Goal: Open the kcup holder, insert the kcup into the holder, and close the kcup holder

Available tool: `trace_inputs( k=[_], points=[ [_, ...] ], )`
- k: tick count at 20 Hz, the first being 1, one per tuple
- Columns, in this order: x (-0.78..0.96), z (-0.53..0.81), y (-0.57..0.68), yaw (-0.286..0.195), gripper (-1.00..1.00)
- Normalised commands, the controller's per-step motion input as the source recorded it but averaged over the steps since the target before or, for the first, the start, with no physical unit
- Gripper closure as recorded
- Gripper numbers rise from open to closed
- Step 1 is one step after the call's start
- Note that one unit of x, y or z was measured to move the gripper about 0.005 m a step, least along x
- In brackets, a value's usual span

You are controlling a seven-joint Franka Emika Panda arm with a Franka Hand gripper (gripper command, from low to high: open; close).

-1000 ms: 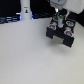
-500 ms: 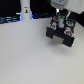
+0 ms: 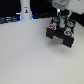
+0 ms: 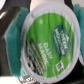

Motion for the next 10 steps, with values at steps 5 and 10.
trace_inputs(
  k=[5, 10],
  points=[
    [0.01, -0.24, -0.01, 0.004, 1.00],
    [0.03, -0.29, 0.02, 0.003, 1.00]
  ],
)
